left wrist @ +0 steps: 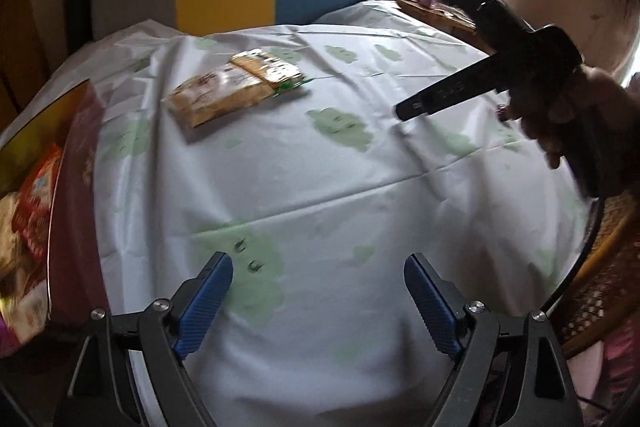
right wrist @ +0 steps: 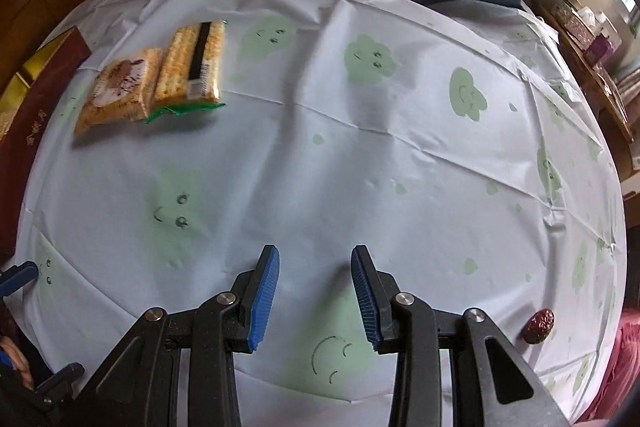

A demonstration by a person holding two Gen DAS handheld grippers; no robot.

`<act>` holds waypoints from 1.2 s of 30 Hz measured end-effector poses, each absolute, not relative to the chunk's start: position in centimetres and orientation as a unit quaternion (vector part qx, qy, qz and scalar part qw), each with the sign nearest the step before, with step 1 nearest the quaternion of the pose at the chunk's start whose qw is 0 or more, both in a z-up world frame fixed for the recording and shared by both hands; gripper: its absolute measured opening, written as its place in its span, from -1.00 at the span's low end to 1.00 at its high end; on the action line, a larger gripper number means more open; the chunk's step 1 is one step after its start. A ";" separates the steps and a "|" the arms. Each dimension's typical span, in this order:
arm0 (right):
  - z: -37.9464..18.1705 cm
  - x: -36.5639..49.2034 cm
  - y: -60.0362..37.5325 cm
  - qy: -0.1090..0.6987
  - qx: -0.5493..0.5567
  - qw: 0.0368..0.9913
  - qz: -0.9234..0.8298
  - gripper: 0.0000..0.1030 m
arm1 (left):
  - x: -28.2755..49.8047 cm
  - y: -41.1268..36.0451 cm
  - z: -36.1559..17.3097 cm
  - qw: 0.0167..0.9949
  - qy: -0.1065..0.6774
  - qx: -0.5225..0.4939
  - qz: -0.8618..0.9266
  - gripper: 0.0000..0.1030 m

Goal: Organize snacks
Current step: 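Grasp the white round-cake pack with the left gripper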

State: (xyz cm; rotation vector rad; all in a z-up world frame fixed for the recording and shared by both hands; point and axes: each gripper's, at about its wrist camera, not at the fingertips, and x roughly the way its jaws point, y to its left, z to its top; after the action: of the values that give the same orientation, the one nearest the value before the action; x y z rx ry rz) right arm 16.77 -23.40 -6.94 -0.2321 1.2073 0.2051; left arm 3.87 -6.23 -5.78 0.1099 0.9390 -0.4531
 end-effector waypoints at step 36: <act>-4.1 15.2 -21.2 0.519 -0.134 0.834 0.132 -0.27 | 23.5 -7.2 -5.2 0.780 0.517 0.248 -0.251 0.45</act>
State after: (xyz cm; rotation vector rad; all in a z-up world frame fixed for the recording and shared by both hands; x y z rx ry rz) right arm 15.20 -21.24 -4.08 -0.2834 1.0992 0.2800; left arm 23.45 -7.21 -5.21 0.5370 1.1175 -0.5416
